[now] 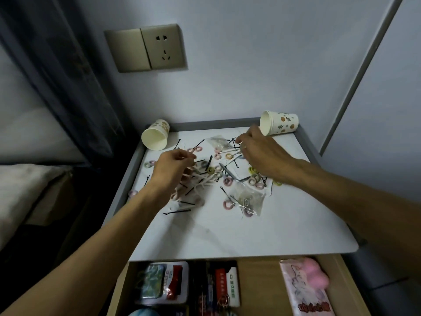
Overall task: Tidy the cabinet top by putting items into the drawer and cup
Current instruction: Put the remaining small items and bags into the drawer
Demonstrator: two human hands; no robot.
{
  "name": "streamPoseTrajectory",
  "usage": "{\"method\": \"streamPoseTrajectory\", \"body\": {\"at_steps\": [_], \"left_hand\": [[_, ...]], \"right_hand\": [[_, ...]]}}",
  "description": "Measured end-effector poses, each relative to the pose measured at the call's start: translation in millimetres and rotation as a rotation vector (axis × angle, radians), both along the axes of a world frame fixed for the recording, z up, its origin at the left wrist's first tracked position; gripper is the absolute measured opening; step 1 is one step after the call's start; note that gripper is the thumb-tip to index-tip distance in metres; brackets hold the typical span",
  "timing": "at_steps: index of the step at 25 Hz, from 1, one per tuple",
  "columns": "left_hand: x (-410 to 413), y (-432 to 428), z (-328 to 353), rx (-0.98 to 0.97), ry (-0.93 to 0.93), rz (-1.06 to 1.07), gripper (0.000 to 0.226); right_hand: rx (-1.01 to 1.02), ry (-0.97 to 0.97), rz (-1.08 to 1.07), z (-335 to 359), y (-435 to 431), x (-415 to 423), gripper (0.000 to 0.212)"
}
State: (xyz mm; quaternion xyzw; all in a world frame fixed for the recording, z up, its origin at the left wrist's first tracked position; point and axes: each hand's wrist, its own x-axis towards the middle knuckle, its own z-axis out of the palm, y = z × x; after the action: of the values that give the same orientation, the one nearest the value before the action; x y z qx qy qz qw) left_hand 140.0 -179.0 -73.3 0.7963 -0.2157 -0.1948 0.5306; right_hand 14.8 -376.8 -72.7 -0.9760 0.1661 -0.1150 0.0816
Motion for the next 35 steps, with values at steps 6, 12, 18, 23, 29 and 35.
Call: {"method": "streamPoseTrajectory", "body": {"at_steps": [6,12,18,23,29,35], "left_hand": [[22.8,41.7,9.5,0.056,-0.139,0.104,0.016],[41.1,74.2,4.3,0.57,-0.445,0.05,0.012],[32.3,54.4,-20.3,0.728,-0.614,0.01,0.028],[34.6,43.5,-24.4,0.664,-0.6,0.028,0.024],[24.0,37.3,-5.6,0.681,-0.704,-0.021,0.034],[-13.8,48.7,49.7,0.336,-0.406,-0.07,0.035]], "right_hand": [[0.008,0.241,-0.011,7.9,41.5,8.8,0.034],[0.018,0.309,-0.161,5.0,51.9,23.6,0.02],[0.016,0.197,-0.193,17.2,58.7,21.0,0.025],[-0.008,-0.044,-0.06,20.2,71.9,20.6,0.018],[0.224,-0.118,0.031,14.8,81.1,6.6,0.012],[0.686,-0.22,-0.035,38.3,99.0,-34.4,0.011]]}}
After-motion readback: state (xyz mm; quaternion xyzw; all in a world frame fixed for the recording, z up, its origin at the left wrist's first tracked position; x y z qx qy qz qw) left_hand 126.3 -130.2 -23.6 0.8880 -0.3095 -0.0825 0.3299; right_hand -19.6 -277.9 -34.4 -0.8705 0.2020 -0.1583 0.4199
